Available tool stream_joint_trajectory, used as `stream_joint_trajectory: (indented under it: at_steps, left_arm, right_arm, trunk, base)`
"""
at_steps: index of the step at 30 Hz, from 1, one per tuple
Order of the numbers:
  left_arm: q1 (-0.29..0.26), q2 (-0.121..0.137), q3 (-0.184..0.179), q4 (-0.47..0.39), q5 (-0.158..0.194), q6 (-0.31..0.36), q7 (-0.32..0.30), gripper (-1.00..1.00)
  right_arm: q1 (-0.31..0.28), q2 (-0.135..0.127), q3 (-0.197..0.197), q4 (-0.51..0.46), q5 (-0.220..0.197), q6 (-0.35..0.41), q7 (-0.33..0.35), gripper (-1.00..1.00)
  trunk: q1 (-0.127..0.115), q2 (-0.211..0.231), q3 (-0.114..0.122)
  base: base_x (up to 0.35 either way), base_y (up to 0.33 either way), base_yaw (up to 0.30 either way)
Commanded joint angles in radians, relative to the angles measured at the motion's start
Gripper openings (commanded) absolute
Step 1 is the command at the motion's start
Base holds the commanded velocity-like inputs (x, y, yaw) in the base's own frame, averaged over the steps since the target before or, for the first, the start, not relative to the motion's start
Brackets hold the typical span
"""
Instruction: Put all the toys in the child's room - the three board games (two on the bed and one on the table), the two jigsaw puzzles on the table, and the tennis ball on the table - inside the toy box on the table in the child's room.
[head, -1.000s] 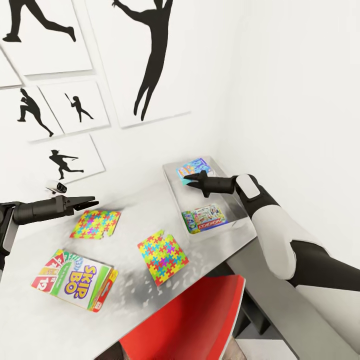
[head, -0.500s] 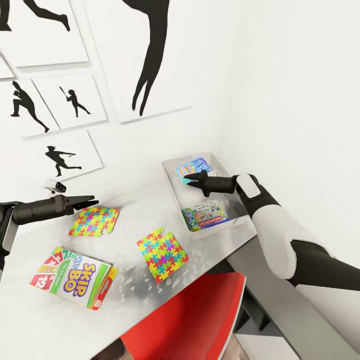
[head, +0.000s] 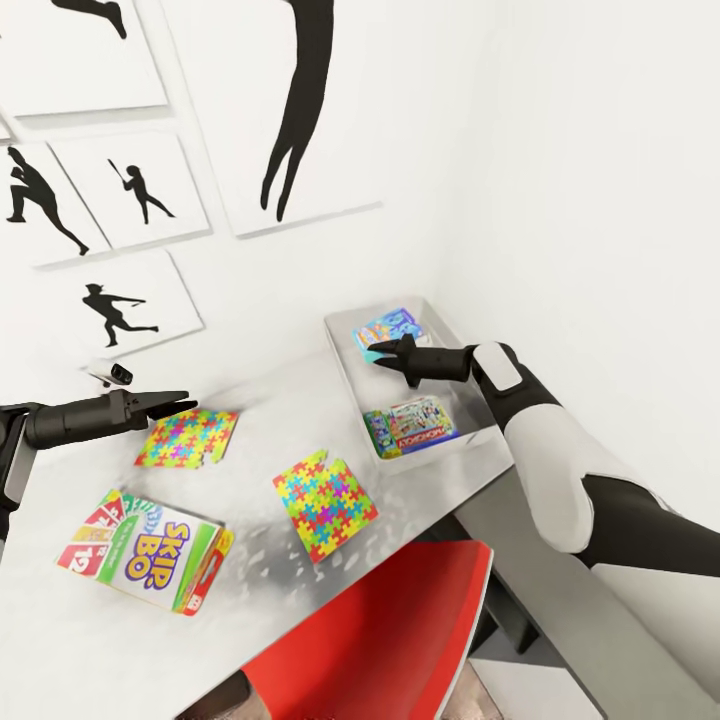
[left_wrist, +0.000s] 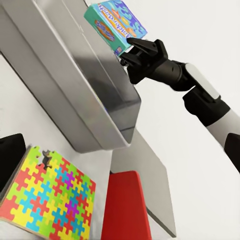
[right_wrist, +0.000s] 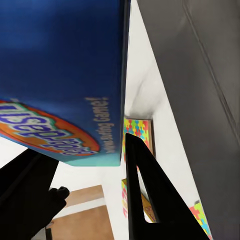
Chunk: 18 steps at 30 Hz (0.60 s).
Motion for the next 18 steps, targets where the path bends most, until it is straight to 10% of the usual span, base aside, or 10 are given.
stream_joint_trajectory:
  at_steps: [1,18]
  left_arm:
    - [-0.001,0.0,0.0,0.0,0.0,0.011,-0.004,1.0]
    - [-0.001,0.001,0.001,0.0,0.0,0.011,-0.004,1.0]
  right_arm:
    - [-0.007,0.001,-0.008,0.0,0.011,0.005,0.006,-1.0]
    - [-0.067,0.001,-0.007,0.092,0.011,0.0,0.002,-1.0]
  trunk:
    - [0.0,-0.001,-0.003]
    - [0.0,-0.001,-0.031]
  base:
    - [0.0,0.0,0.0]
    - [0.0,0.0,0.0]
